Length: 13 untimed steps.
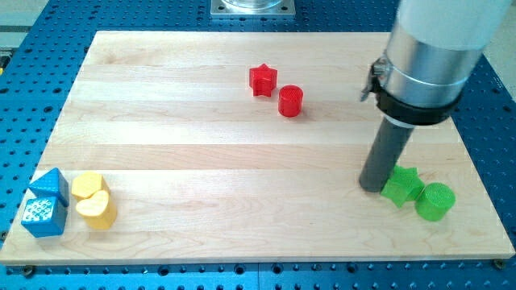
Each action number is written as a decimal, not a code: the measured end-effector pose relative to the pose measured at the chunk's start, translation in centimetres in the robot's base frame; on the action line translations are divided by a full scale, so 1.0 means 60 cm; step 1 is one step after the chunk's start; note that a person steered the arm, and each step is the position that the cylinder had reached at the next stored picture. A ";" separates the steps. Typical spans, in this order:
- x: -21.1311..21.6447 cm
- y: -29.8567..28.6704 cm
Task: Move the blue blocks diagonally in between the red star and hexagon
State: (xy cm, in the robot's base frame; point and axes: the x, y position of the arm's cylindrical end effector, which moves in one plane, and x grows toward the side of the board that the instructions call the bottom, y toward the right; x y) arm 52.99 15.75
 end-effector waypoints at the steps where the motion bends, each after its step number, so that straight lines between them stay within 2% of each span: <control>1: 0.038 -0.123; 2: 0.117 -0.298; 3: 0.138 -0.484; 4: 0.140 -0.629; 5: 0.107 -0.685; 6: 0.023 -0.682; 7: 0.098 -0.721; 8: 0.031 -0.746; 9: -0.041 -0.604; 10: -0.091 -0.550; 11: -0.039 -0.660; 12: -0.039 -0.769; 13: -0.058 -0.757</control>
State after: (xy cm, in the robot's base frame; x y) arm 49.48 -29.69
